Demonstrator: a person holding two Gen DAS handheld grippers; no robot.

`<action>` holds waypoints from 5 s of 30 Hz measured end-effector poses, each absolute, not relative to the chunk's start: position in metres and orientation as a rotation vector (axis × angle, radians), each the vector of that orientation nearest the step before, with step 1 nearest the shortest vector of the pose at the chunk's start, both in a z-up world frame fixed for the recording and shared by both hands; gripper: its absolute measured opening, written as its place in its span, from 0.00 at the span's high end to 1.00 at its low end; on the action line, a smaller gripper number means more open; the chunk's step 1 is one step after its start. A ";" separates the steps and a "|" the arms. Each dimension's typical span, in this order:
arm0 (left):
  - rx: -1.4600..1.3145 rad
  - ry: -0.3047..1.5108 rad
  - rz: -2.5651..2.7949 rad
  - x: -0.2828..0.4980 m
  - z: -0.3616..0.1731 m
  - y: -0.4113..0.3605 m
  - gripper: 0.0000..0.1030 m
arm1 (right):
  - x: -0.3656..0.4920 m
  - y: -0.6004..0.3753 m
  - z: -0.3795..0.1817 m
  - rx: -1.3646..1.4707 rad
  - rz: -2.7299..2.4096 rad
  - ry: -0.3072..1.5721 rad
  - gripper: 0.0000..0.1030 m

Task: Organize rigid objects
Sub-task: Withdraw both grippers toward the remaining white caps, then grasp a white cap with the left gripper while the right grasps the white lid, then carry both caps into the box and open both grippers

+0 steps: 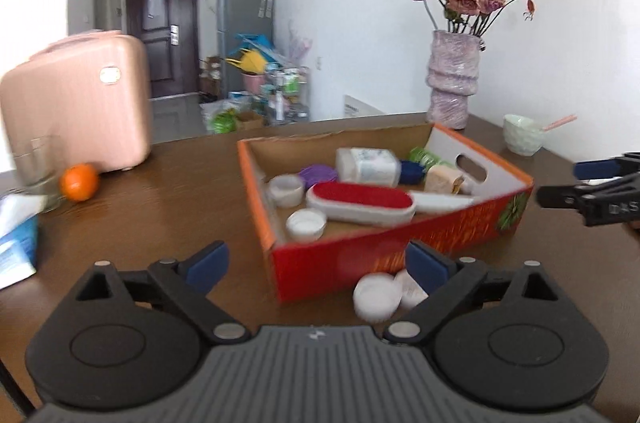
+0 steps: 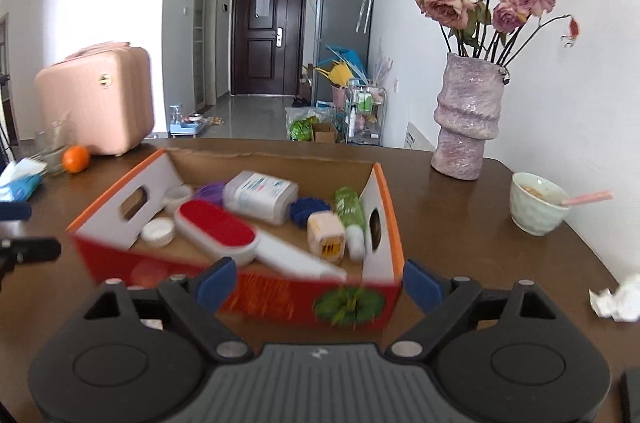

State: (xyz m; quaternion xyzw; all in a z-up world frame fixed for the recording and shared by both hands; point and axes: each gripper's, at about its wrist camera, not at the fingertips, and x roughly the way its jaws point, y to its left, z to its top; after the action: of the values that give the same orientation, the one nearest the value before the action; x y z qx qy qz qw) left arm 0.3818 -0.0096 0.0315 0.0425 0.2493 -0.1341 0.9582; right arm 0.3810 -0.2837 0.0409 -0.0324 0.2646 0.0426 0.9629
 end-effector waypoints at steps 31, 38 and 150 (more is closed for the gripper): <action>0.097 0.493 -0.097 0.187 0.009 -0.017 0.00 | 0.179 -0.309 -0.007 -0.005 0.213 0.462 0.12; 0.084 0.559 -0.108 0.219 -0.011 -0.021 0.00 | 0.214 -0.295 -0.013 -0.026 0.231 0.518 0.13; -0.009 0.595 -0.216 0.462 0.042 -0.056 0.60 | 0.459 -0.294 0.037 0.092 0.292 0.537 0.63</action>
State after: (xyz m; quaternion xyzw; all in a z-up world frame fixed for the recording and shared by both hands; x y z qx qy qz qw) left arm 0.4623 -0.0563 0.0425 -0.0044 0.2927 -0.1060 0.9503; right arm 0.4593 -0.2941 0.0369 0.0454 0.2642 0.1438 0.9526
